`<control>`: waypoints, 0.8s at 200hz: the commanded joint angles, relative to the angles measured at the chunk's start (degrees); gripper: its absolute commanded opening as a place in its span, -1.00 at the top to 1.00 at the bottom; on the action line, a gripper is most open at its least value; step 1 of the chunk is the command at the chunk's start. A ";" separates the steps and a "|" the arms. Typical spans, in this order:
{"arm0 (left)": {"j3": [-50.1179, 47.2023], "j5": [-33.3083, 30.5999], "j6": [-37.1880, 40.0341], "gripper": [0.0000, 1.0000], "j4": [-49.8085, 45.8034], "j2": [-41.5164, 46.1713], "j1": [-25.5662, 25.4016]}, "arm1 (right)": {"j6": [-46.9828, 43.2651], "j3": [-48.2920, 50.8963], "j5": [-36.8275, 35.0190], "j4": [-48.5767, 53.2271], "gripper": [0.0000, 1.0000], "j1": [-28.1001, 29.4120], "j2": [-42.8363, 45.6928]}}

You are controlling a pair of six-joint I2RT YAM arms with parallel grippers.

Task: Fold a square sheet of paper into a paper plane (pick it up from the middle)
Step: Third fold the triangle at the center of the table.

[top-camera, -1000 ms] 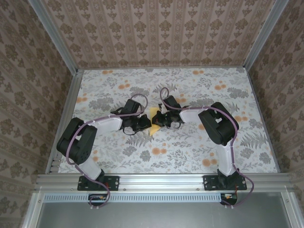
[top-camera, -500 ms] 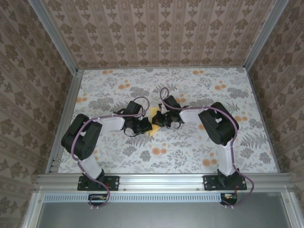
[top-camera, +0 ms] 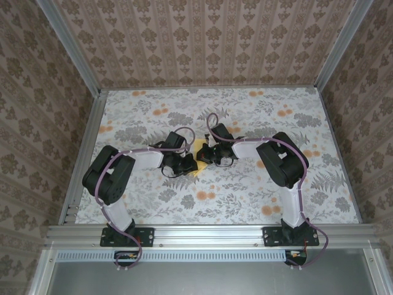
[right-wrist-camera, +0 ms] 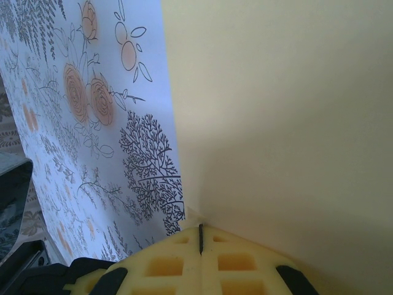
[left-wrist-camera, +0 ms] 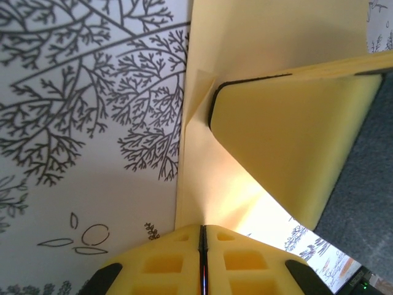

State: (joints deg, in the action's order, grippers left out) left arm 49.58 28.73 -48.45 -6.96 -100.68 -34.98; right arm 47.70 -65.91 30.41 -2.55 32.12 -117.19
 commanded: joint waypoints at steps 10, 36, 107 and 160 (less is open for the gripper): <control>-0.02 0.64 0.72 0.80 -3.70 -0.52 -1.22 | -0.27 -0.10 -3.14 5.17 0.93 0.05 -2.83; -1.27 0.32 0.72 0.80 -4.28 0.63 -1.65 | -0.33 -0.10 -3.26 5.42 0.93 0.05 -3.00; -4.10 -0.17 0.72 0.78 -5.66 3.77 -3.16 | -0.25 -0.28 -3.32 5.71 0.93 0.01 -3.31; -3.33 -0.80 2.37 0.78 -8.09 4.74 -3.47 | -0.17 -0.38 -3.43 5.97 0.92 0.05 -3.53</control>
State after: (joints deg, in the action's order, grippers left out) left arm 46.59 27.86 -48.16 -9.34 -97.32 -37.76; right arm 47.70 -66.46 30.46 -1.45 32.12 -117.38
